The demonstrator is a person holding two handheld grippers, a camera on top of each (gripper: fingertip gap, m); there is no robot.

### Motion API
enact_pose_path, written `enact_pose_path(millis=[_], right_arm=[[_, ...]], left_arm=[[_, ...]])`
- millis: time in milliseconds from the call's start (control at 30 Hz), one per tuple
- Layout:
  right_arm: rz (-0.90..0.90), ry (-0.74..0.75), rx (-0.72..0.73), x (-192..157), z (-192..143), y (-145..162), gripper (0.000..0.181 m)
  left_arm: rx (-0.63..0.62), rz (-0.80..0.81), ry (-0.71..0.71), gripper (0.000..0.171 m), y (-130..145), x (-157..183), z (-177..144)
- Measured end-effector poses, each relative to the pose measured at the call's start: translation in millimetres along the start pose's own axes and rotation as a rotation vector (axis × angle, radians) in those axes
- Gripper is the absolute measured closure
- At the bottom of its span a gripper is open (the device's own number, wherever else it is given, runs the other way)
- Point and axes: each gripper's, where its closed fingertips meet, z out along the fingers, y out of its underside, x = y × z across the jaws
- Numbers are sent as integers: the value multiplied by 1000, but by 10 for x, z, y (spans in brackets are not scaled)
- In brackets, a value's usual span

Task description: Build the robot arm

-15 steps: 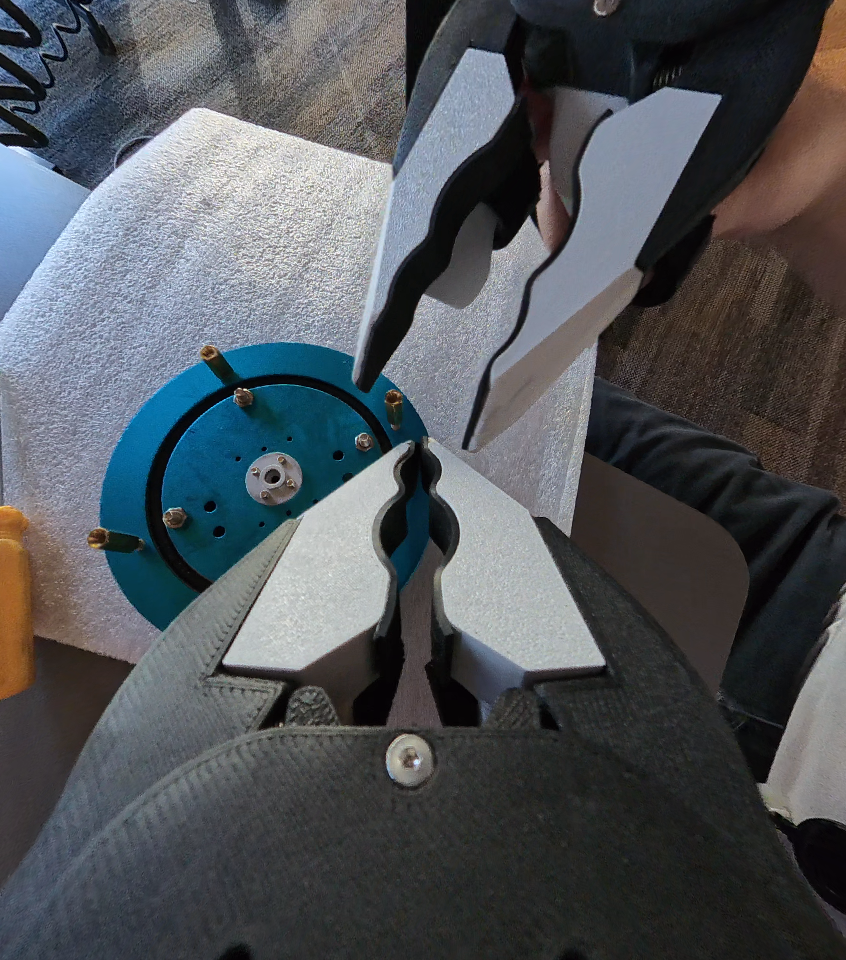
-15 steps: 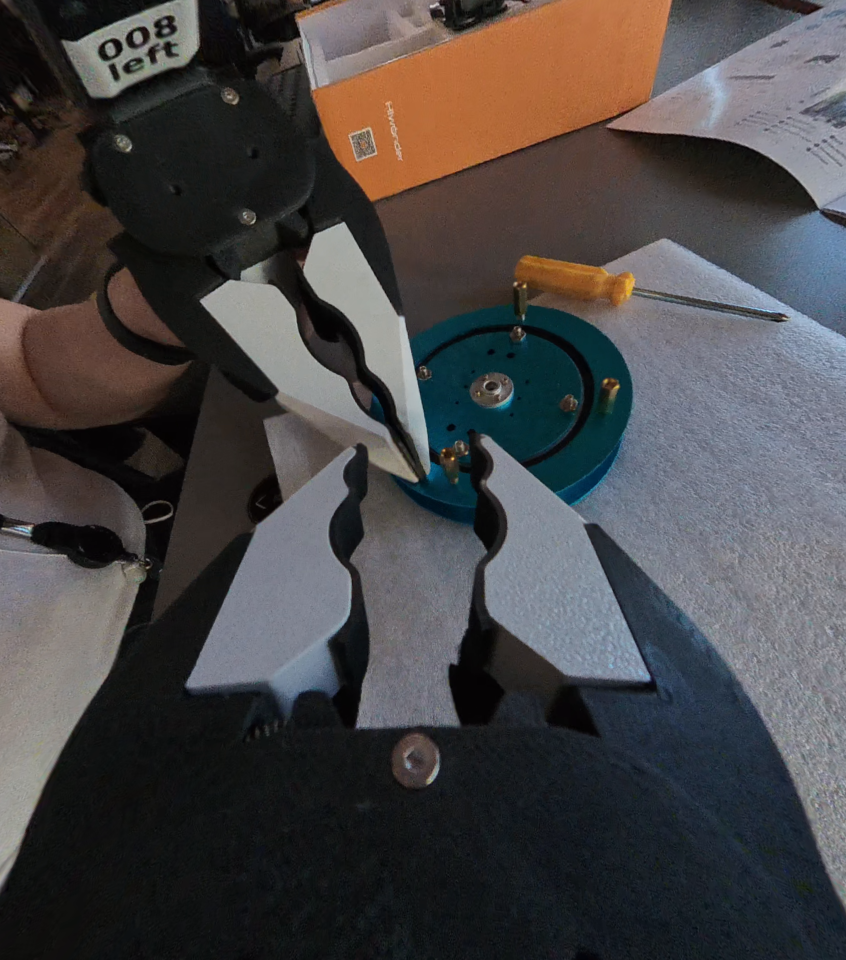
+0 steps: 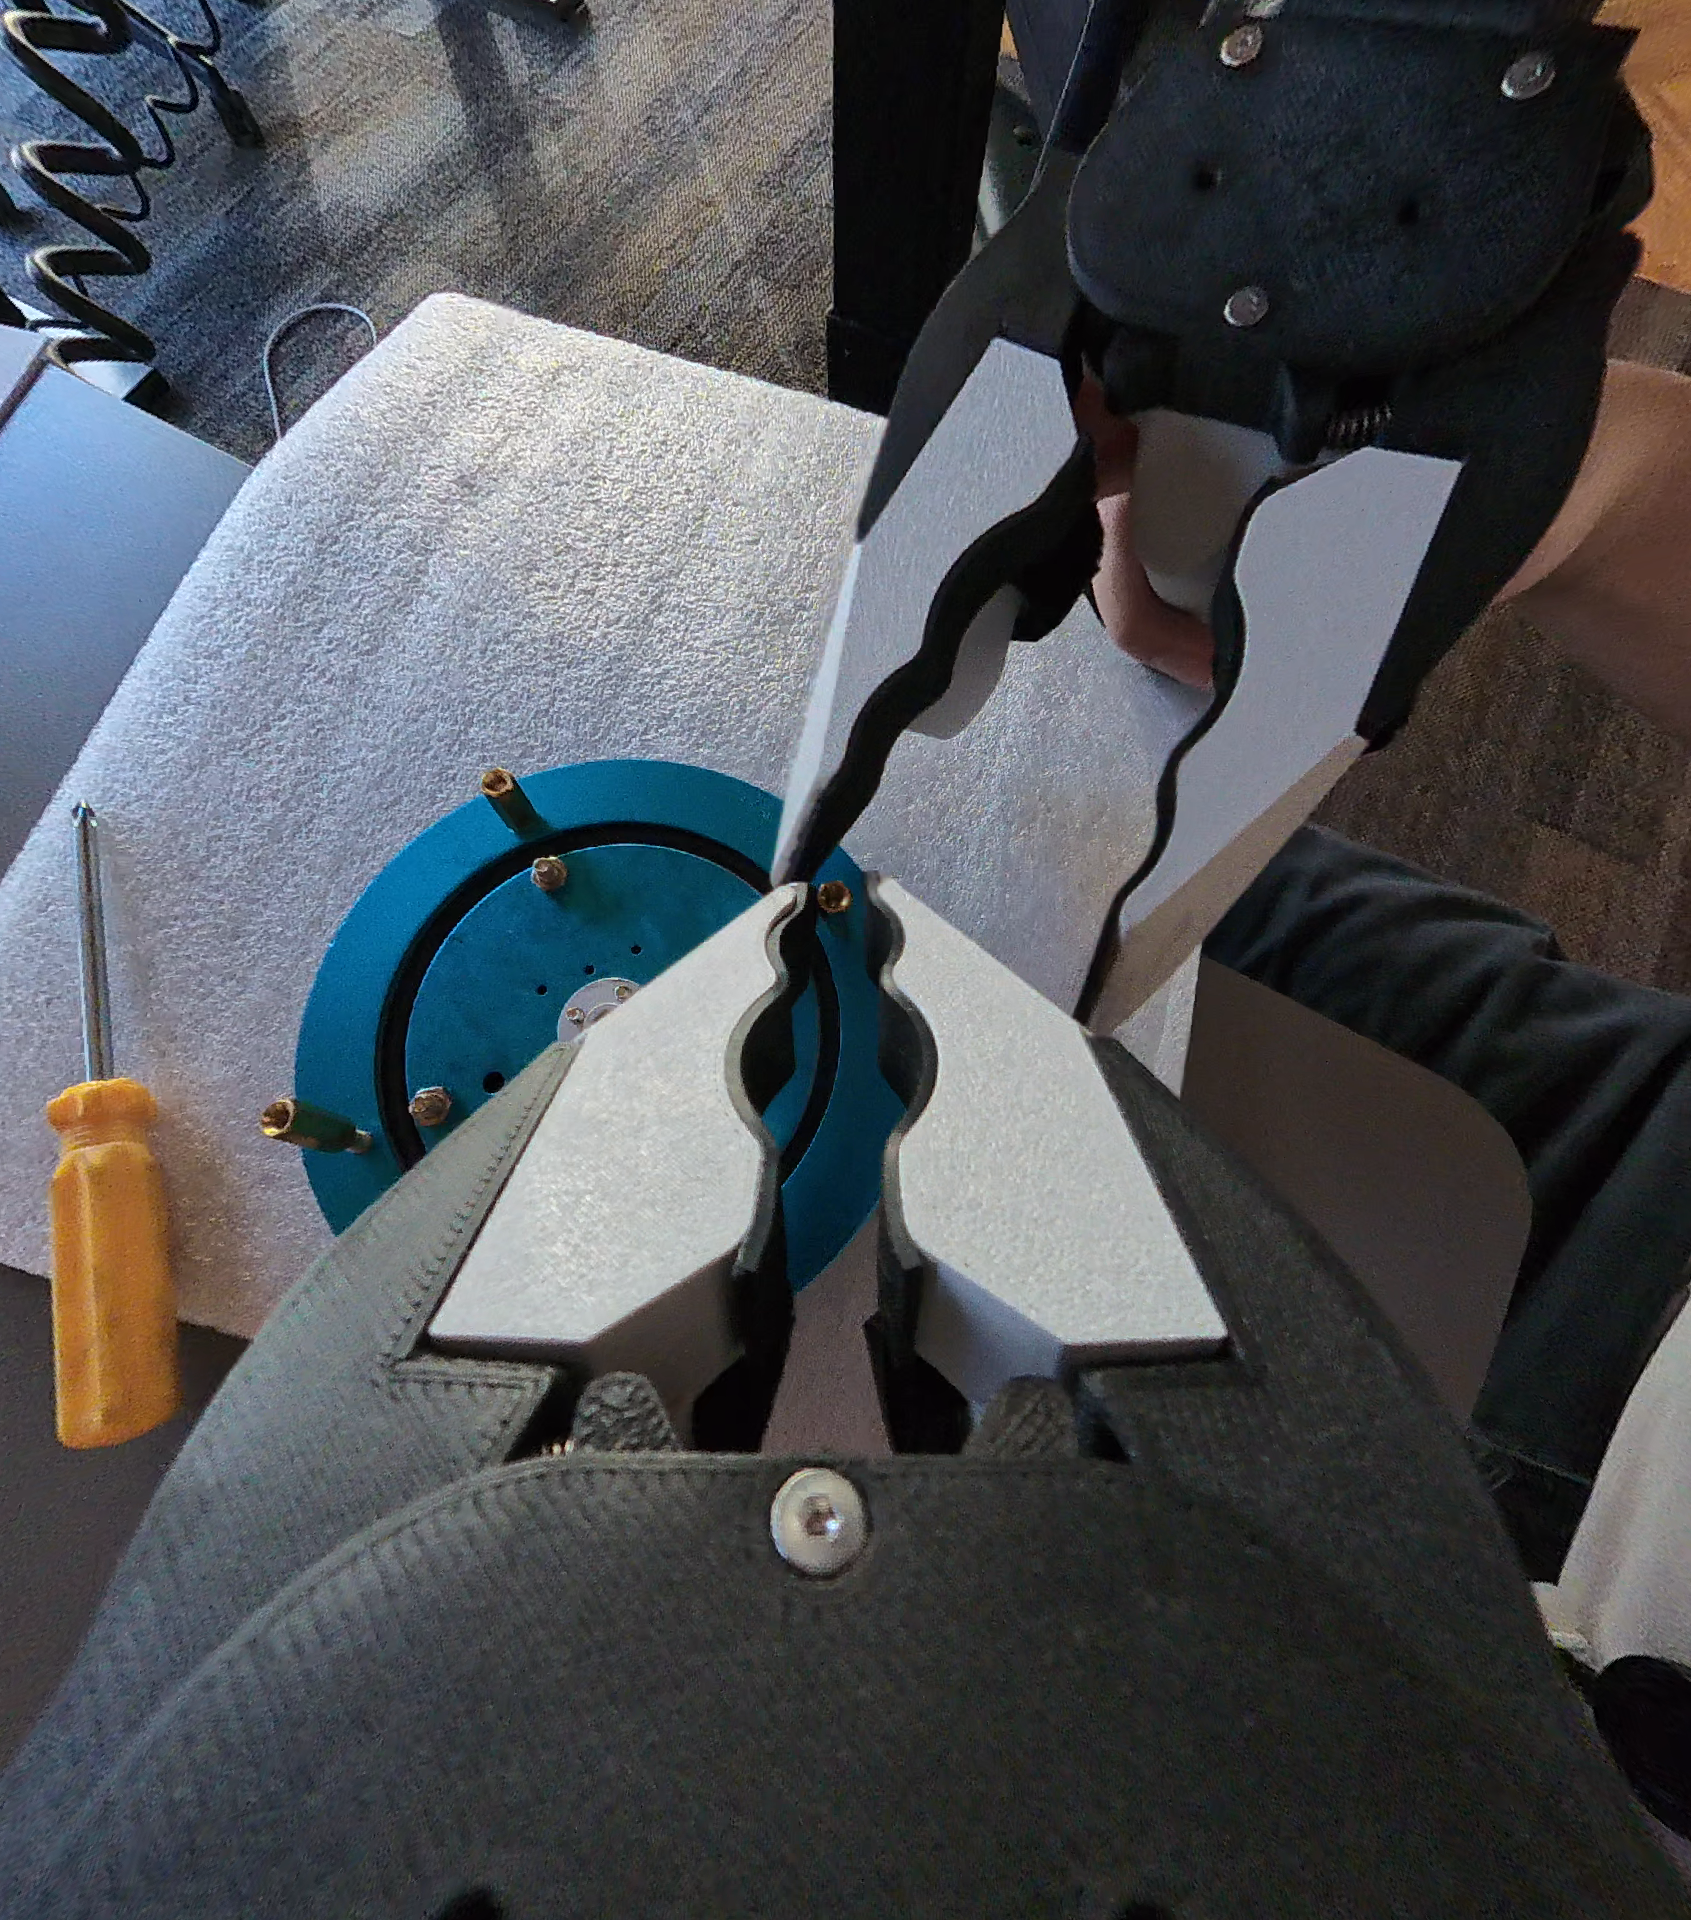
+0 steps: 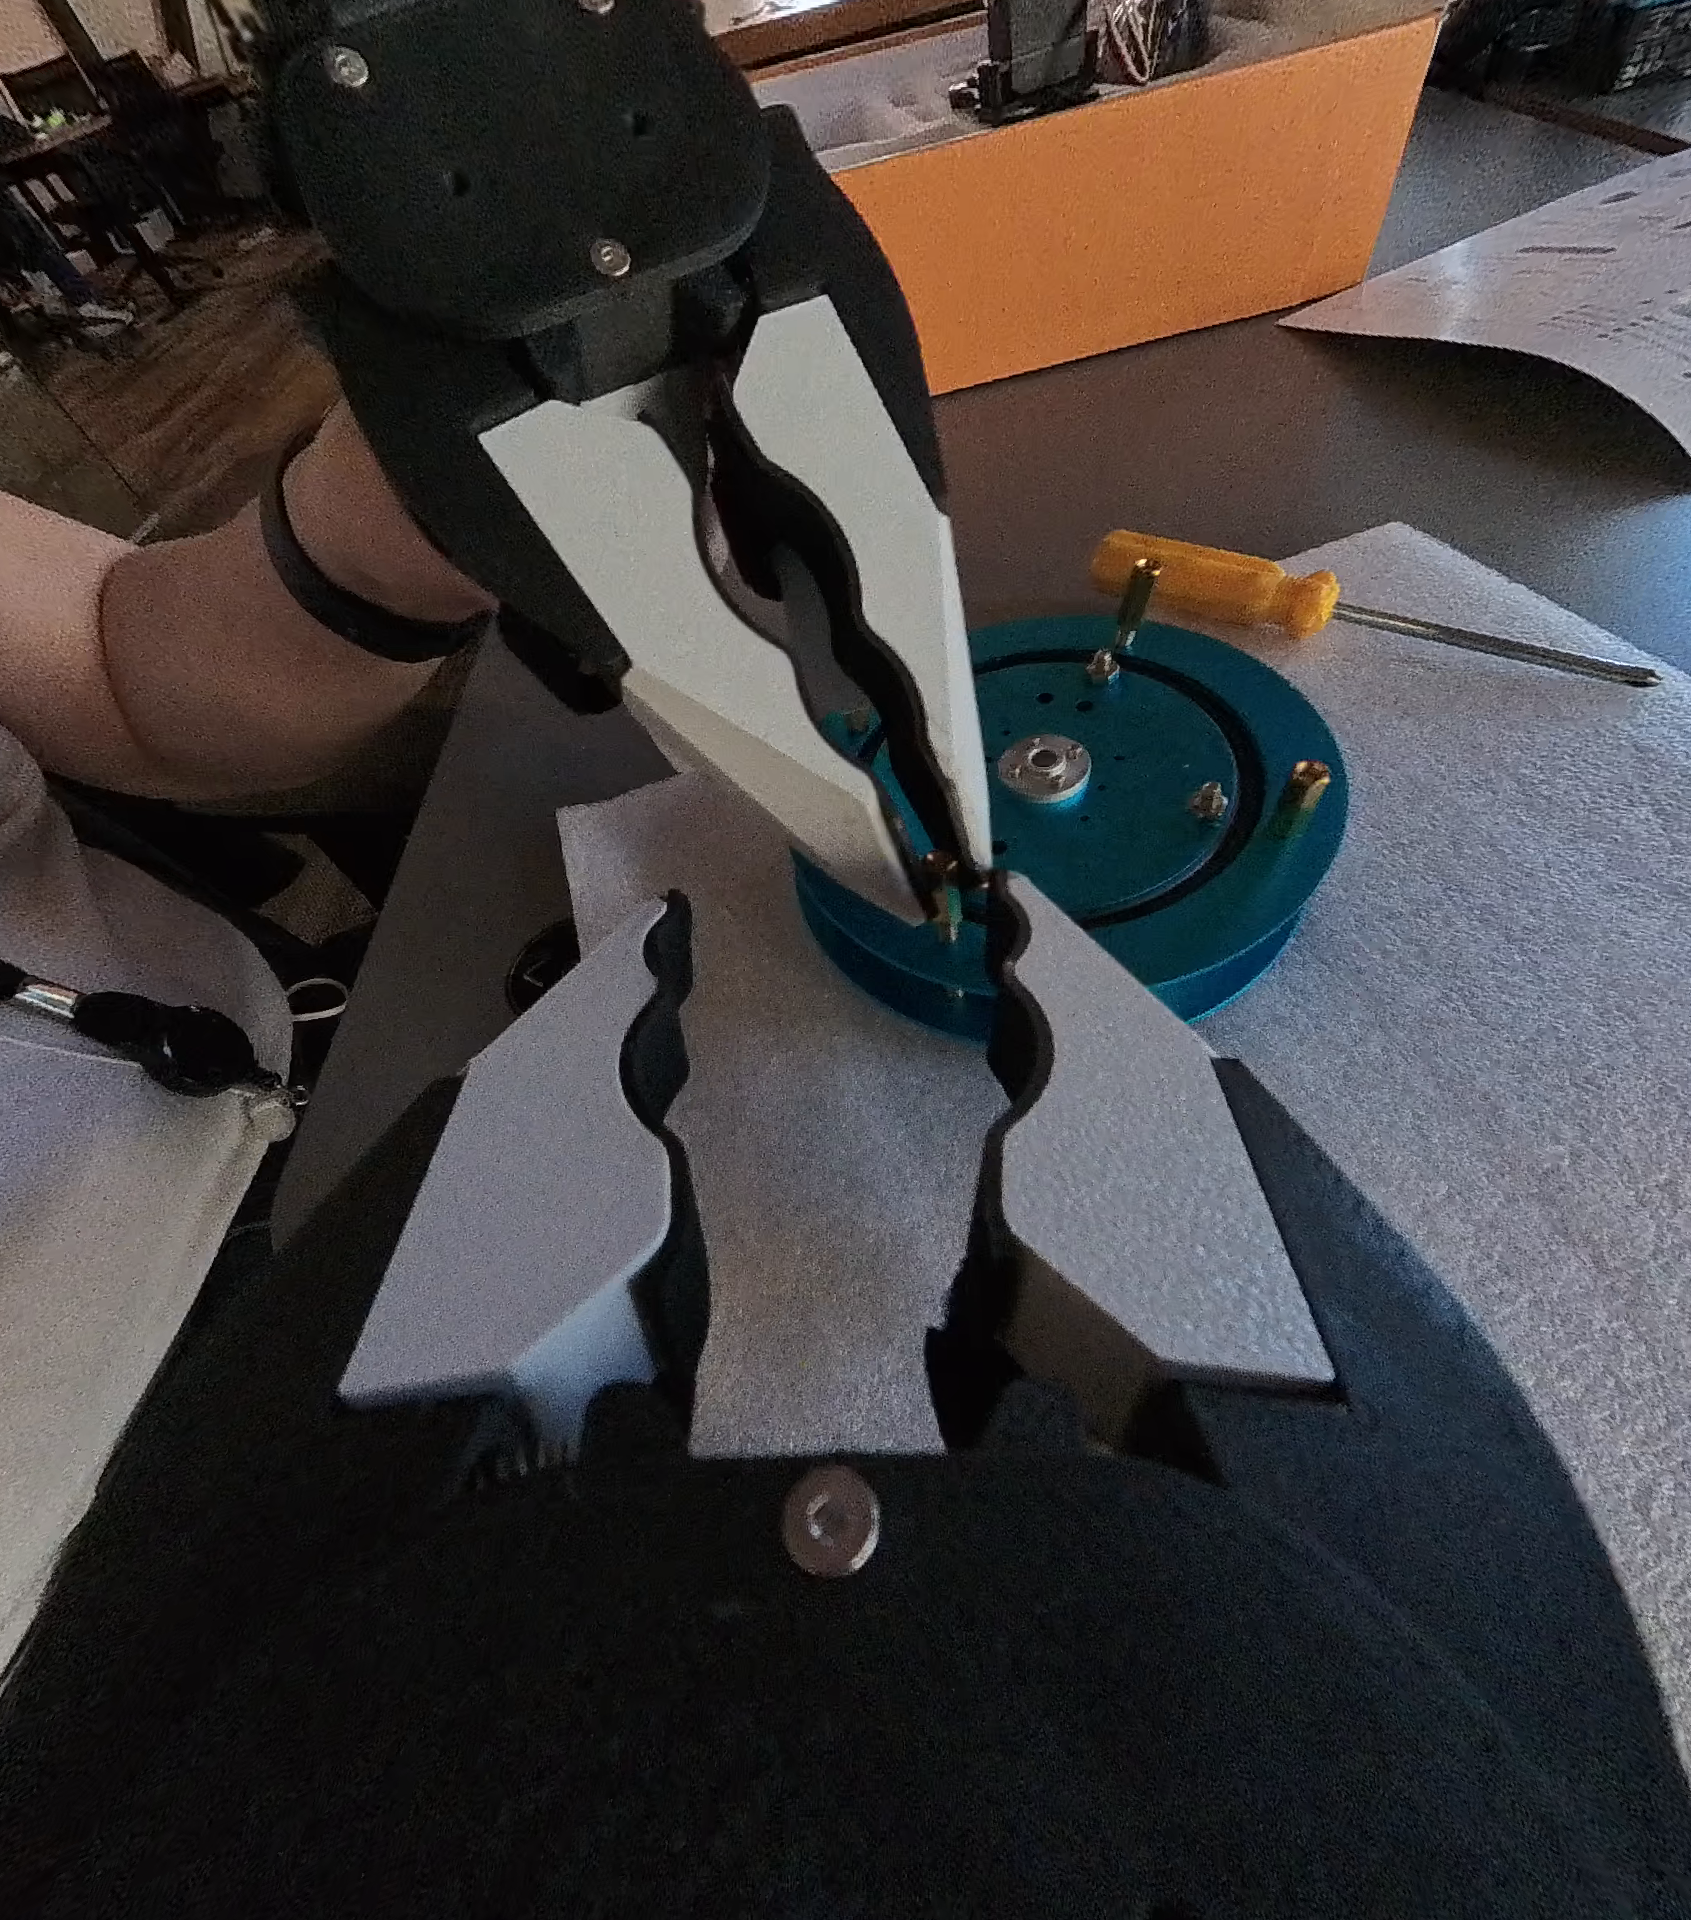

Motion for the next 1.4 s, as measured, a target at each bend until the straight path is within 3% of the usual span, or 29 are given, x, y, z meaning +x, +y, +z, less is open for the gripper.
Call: enact_pose_path(millis=[167, 300, 400, 633, 967, 1400], right_arm=[[1, -11, 18, -26, -29, 22, 134], [-4, -18, 41, -3, -50, -25, 131], [-15, -48, 29, 2, -25, -38, 127], [-16, -118, 27, -5, 10, 15, 131], [-11, -154, 90, -23, -38, -73, 132], [-5, -125, 127, -68, -73, -44, 130]], left_arm=[[-58, 29, -39, 162, 48, -21, -37], [-106, 109, -133, 144, 52, -102, -116], [-118, 112, -115, 132, 55, -96, -112], [-127, 83, -92, 137, 91, -163, 40], [-110, 23, -8, 138, 28, -144, 18], [-137, 13, 20, 135, 112, -133, 20]])
